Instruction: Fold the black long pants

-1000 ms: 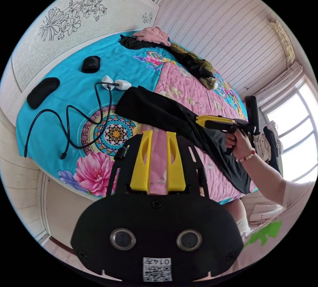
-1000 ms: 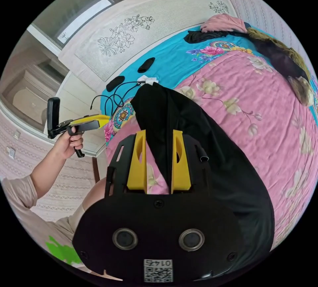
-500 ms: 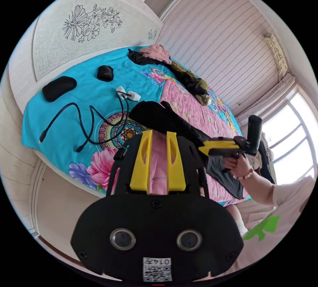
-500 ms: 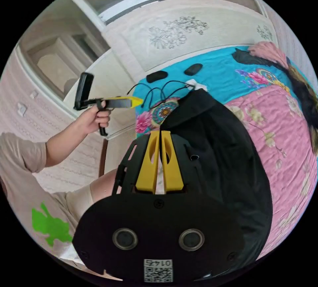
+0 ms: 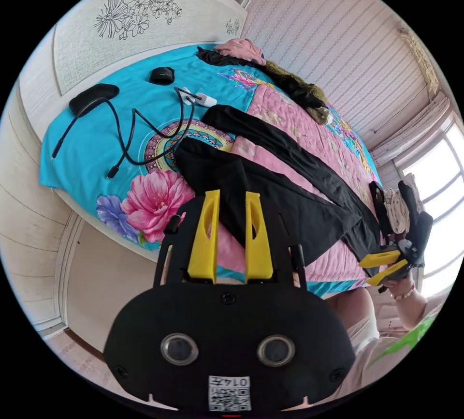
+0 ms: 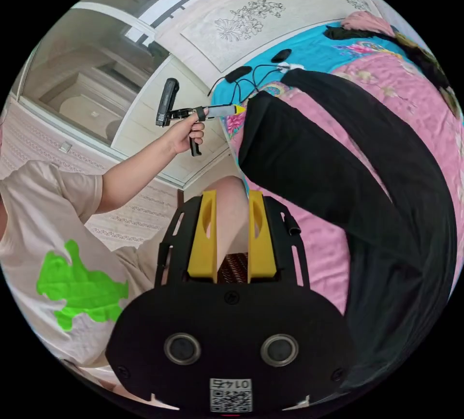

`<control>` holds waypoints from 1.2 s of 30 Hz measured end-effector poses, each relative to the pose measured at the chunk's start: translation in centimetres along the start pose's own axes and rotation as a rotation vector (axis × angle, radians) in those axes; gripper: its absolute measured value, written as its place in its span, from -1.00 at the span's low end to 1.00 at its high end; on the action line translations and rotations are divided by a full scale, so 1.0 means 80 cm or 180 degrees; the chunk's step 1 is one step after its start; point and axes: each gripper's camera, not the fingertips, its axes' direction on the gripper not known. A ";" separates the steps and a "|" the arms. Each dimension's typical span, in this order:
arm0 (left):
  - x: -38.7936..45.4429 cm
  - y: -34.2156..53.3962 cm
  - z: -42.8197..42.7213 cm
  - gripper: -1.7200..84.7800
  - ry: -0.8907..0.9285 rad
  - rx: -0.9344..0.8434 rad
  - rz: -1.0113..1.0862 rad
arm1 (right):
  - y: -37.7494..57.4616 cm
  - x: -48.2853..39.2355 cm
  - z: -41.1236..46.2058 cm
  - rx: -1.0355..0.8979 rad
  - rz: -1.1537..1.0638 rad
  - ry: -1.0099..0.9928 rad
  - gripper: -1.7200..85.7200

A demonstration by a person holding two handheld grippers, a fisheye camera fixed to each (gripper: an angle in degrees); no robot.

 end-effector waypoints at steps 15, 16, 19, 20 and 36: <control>-0.097 -0.005 -0.038 -0.96 -0.0206 0.0062 -0.0534 | 0.225 0.053 -0.152 0.0640 0.1676 0.0551 -0.81; -0.120 0.002 -0.044 -0.96 -0.0087 0.0142 -0.0681 | 0.230 0.053 -0.156 0.0668 0.1711 0.0548 -0.81; -0.168 0.008 -0.043 -0.96 0.0455 0.0090 -0.1012 | 0.252 0.050 -0.175 0.0808 0.1827 0.0520 -0.81; -0.175 0.009 -0.045 -0.96 0.0534 0.0119 -0.1065 | 0.259 0.048 -0.182 0.0854 0.1871 0.0563 -0.81; -0.157 -0.072 -0.110 -0.98 0.0860 0.1063 -0.0640 | 0.172 0.073 -0.220 0.0725 0.1770 0.1147 -0.75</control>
